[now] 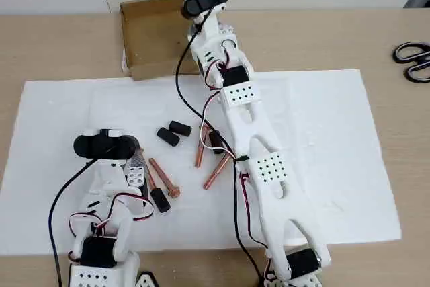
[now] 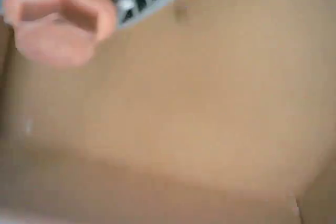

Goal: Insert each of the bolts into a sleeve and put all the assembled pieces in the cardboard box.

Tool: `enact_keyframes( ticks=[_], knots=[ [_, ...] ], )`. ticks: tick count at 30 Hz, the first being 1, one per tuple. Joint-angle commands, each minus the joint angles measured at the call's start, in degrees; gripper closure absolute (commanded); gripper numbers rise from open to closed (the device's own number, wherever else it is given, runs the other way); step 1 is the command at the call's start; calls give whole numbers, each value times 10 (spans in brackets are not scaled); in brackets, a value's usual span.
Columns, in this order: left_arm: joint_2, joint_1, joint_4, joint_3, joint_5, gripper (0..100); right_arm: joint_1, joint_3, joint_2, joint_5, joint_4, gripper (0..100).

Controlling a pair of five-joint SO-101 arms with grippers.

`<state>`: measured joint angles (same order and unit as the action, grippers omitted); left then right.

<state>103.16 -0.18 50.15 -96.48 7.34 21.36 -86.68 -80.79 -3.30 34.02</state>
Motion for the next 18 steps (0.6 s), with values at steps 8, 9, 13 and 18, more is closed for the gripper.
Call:
enact_keyframes(
  ticks=[8,9,13,18],
  knots=[
    [6,-1,2,1,1,993,12,-44,-4,3,-145,995],
    [6,-1,2,1,1,993,14,-44,-8,3,-151,995],
    [6,-1,2,1,1,993,19,-43,-32,4,-172,995],
    [6,-1,2,1,1,993,22,-43,-88,2,-236,995]
  ],
)
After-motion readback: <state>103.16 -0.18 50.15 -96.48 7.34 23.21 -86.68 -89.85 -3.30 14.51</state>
